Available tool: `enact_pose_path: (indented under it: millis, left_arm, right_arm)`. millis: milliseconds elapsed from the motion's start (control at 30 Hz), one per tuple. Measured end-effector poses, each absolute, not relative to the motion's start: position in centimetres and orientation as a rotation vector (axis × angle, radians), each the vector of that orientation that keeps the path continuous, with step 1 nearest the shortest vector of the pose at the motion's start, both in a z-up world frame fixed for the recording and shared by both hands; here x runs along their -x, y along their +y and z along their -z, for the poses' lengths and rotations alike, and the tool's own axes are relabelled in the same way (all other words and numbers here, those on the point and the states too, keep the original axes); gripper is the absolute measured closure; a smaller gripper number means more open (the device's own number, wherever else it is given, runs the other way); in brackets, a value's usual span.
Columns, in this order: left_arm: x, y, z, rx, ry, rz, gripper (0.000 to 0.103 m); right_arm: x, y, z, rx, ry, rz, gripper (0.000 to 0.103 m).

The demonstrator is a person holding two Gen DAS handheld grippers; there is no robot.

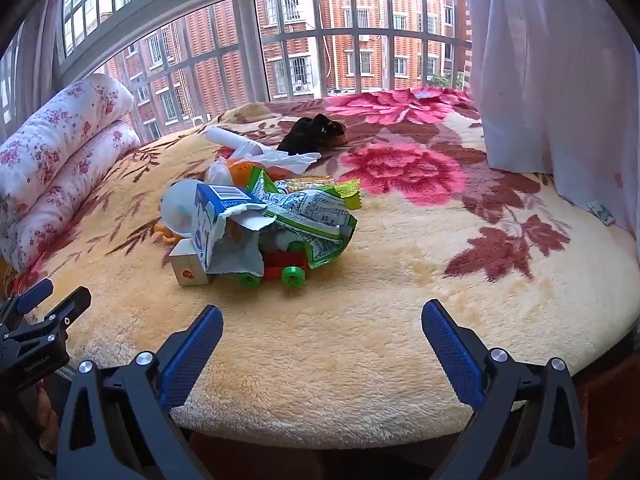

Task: Collect trash

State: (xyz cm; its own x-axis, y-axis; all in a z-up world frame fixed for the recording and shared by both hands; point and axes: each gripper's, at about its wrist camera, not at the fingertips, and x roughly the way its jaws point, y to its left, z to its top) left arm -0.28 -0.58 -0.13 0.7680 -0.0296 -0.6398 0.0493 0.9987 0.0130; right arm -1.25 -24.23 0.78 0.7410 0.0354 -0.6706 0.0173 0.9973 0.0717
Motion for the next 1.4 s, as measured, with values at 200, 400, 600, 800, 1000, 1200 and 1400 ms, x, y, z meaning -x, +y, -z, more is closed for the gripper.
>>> enact_pose_path:
  millis: [200, 400, 600, 800, 1000, 1200, 1400]
  left_arm:
    - [0.35, -0.73, 0.11, -0.041, 0.683, 0.034, 0.007]
    - [0.22, -0.43, 0.21, -0.031, 0.686, 0.032, 0.007]
    - [0.13, -0.19, 0.43, -0.026, 0.694, 0.032, 0.007]
    - [0.30, -0.45, 0.51, -0.042, 0.688, 0.032, 0.007]
    - [0.29, -0.49, 0.61, -0.036, 0.690, 0.039, 0.007]
    - [0.13, -0.25, 0.74, -0.032, 0.693, 0.033, 0.007]
    - [0.01, 0.03, 0.73, -0.028, 0.695, 0.031, 0.007]
  right_arm:
    - [1.15, -24.06, -0.90, -0.063, 0.732, -0.016, 0.005]
    - [1.00, -24.24, -0.99, -0.065, 0.729, -0.023, 0.005]
    - [0.94, -24.02, -0.95, -0.060, 0.729, -0.024, 0.005]
    - [0.90, -23.97, -0.98, -0.061, 0.726, -0.025, 0.005]
    - [0.86, -23.66, -1.03, -0.051, 0.724, -0.030, 0.005]
    - [0.84, -23.61, -1.05, -0.053, 0.723, -0.033, 0.005]
    - [0.95, -23.76, -1.09, -0.064, 0.723, -0.035, 0.005]
